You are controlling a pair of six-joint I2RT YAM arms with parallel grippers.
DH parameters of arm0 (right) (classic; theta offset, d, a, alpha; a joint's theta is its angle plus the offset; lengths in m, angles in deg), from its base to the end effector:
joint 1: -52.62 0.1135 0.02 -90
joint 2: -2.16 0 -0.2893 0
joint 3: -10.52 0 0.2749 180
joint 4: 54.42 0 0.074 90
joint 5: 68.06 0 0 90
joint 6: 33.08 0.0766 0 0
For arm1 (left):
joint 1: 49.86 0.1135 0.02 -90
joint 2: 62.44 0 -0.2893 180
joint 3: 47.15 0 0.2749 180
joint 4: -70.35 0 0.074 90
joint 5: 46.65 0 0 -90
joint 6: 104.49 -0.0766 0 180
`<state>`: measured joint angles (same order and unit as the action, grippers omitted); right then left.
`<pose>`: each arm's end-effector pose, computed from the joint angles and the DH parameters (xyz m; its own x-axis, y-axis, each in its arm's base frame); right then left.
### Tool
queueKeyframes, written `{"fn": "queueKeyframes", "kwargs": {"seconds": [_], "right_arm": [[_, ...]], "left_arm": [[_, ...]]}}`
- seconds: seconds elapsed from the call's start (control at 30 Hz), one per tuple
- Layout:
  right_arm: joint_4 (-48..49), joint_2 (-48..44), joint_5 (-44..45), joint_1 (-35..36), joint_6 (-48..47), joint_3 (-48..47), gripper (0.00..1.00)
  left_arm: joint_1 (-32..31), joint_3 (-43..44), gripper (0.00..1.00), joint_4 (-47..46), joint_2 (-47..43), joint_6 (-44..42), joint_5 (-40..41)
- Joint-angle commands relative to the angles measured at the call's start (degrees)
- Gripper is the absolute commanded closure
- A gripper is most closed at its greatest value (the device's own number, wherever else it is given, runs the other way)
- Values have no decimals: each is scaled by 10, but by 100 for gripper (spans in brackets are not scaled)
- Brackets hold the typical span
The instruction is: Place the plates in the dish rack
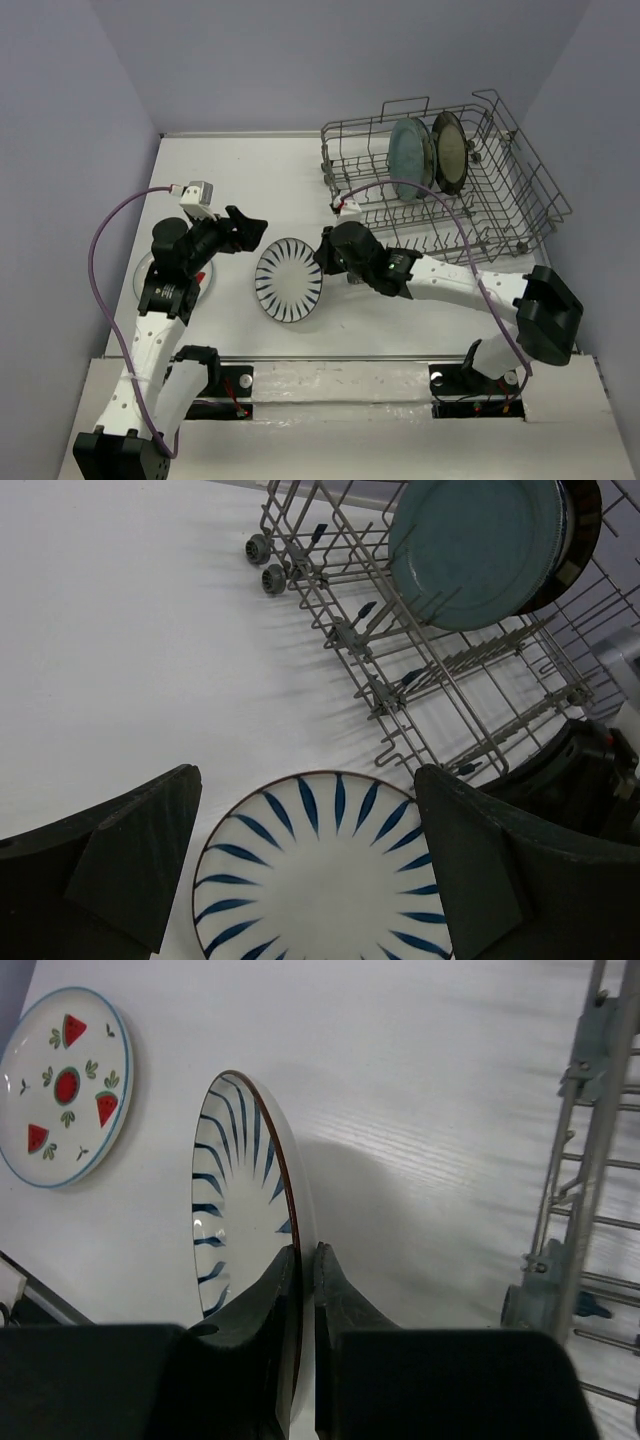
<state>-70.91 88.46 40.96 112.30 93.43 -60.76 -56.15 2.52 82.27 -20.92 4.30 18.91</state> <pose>0.2193 0.3255 0.2544 -0.6142 0.0640 -0.7866 -0.3862 0.8448 0.3703 0.2142 -0.0555 0.3348 -0.2262 -0.2701 -0.9359 0.4619 0.8162 -0.3472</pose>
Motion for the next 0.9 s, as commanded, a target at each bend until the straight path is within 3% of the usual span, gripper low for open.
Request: {"fn": "queueKeyframes", "kwargs": {"seconds": [0.0,0.33,0.53,0.67,0.73,0.77,0.87], "right_arm": [[67,-67,-49,-51,-7,-43,93],[88,-122,-173,-181,26,-51,93],[106,-139,-243,-254,59,-64,93],[120,-141,-289,-279,84,-67,93],[123,-148,-294,-287,91,-61,93],[128,-150,-302,-300,95,-58,93],[139,-160,-318,-306,106,-48,93]], "left_arm": [[2,-7,1,-30,-5,4,-24],[2,-5,1,-19,9,2,-17],[2,-15,1,-36,69,39,-70],[2,-35,1,-93,122,88,-132],[1,-57,1,-143,153,139,-160],[-1,-72,1,-213,167,199,-177],[-36,-99,1,-281,193,246,-159]]}}
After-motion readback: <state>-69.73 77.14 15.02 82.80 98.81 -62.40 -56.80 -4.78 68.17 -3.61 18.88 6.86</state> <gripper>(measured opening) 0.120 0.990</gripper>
